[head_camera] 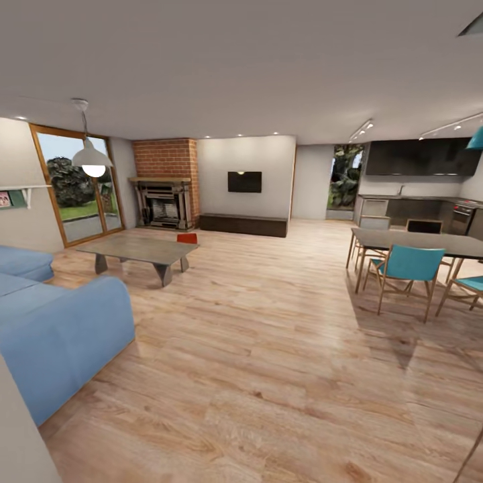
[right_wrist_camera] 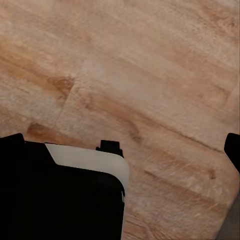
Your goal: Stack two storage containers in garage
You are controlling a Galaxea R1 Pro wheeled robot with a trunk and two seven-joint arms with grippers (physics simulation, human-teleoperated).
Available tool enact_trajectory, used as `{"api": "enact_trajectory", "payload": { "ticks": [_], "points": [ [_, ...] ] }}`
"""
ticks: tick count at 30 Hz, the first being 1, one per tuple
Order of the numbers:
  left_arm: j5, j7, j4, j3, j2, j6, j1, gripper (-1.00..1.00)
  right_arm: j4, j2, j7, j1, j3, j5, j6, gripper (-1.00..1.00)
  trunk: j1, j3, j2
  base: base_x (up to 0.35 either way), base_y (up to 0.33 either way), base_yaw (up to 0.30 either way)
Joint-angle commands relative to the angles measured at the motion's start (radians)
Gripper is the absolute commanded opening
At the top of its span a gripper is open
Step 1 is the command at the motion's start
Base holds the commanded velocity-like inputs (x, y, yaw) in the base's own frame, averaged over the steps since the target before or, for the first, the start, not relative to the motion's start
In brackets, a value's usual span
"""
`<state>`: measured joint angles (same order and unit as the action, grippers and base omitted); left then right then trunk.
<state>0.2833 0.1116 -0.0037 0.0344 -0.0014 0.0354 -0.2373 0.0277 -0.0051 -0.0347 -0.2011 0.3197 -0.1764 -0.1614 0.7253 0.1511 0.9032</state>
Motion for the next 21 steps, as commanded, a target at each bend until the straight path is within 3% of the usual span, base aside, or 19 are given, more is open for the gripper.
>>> {"api": "enact_trajectory", "payload": {
  "ticks": [1,21],
  "points": [
    [0.007,0.002,0.001,0.004,0.0,0.003,-0.001,1.0,0.003,0.0,-0.001,-0.001,0.009,-0.009,-0.006,1.0,0.001,0.001,0.001,0.325,0.0,0.0],
    [0.007,0.002,0.001,0.004,0.0,0.003,0.0,1.0,0.003,0.001,-0.001,-0.001,0.009,-0.011,-0.006,1.0,0.001,0.001,0.001,0.325,0.0,0.0]
  ]
}}
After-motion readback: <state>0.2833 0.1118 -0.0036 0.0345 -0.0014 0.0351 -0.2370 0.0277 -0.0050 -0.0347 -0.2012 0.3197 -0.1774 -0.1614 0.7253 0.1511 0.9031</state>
